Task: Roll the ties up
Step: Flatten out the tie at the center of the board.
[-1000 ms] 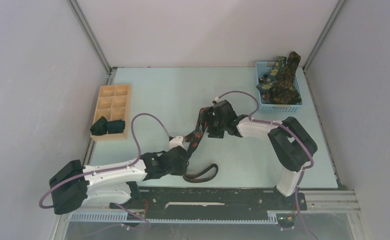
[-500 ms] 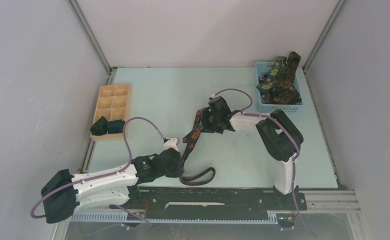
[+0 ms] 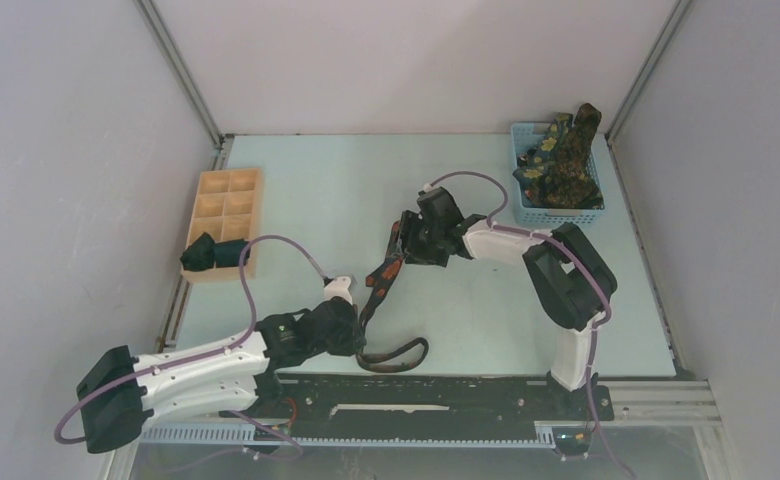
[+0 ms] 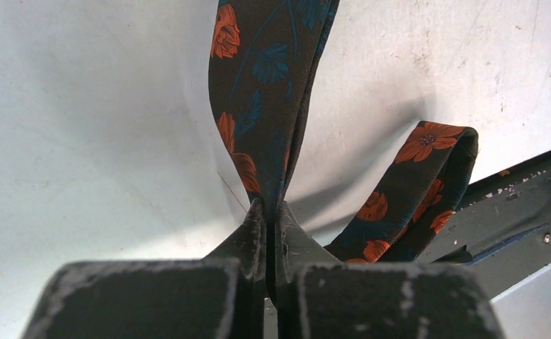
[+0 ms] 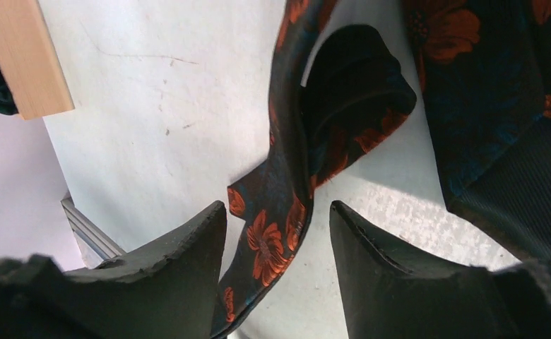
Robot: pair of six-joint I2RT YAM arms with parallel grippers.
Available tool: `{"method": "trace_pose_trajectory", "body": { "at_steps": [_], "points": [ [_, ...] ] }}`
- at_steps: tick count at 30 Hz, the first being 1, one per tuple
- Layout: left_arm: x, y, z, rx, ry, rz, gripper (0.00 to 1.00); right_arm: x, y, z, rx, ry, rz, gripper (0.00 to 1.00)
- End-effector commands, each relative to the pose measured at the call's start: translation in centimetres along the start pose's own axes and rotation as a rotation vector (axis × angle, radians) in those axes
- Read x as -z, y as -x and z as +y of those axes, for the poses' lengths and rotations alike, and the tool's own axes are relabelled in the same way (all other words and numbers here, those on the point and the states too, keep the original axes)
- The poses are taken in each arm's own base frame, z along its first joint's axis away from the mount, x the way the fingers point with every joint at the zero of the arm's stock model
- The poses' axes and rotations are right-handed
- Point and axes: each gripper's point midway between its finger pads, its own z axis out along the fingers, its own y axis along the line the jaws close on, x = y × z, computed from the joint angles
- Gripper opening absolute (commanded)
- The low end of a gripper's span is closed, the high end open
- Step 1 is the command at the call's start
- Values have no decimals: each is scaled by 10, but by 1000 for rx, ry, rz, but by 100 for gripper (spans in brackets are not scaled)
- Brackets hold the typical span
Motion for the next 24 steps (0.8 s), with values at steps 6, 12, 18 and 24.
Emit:
{"method": "trace_pose_trajectory", "body": {
  "at_steps": [6,12,18,24],
  "points": [
    [1,6,-5,-16,-9,-9,0,3,37,28,42,44,-90,56],
    [2,9,-8,-19,-19,-14,0,-16,54,19,42,12,-105,47],
    [5,10,-8,-26,-31,-28,0,-29,64,13,48,-5,-116,37],
    [9,15,-9,-64,-49,-47,0,-25,74,1,55,-53,-129,0]
  ]
}}
